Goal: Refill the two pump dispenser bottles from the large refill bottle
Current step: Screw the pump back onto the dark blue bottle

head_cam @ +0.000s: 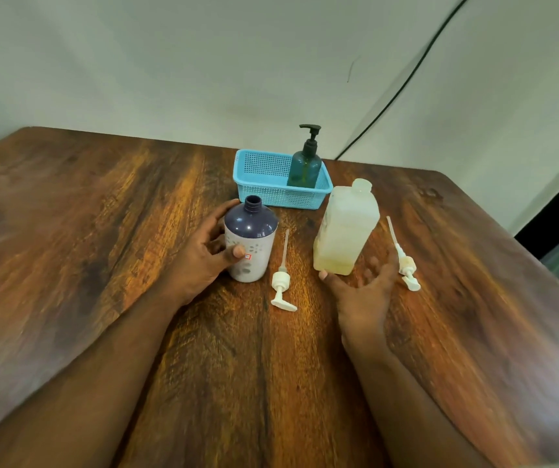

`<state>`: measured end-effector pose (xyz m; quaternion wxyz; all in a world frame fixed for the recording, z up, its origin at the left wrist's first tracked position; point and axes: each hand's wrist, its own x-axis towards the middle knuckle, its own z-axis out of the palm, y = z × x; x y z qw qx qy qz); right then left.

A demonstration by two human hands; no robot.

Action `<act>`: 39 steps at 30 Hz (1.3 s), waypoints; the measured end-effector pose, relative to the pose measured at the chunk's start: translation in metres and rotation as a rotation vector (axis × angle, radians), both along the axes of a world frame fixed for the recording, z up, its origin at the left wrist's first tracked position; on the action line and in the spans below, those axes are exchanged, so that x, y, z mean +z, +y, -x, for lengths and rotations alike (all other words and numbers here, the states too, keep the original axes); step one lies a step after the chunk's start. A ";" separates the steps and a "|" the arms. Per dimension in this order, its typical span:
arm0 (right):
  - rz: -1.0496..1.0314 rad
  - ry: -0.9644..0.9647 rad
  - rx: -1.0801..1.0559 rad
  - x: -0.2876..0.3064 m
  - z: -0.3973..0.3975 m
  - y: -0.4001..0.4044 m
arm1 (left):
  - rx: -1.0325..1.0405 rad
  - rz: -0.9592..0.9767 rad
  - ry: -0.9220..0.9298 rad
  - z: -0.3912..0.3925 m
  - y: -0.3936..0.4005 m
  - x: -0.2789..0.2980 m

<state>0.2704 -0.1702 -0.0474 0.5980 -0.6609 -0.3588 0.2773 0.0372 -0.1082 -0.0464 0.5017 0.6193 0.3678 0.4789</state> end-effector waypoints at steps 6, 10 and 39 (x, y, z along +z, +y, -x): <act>-0.076 -0.354 0.224 -0.003 0.007 -0.030 | 0.025 0.023 0.003 -0.002 0.001 -0.004; -0.148 -0.724 0.656 -0.001 0.007 -0.011 | 0.013 0.007 0.020 0.001 0.003 -0.008; -0.732 -0.431 0.479 0.133 0.028 0.022 | 0.100 -0.006 0.007 0.002 -0.003 -0.003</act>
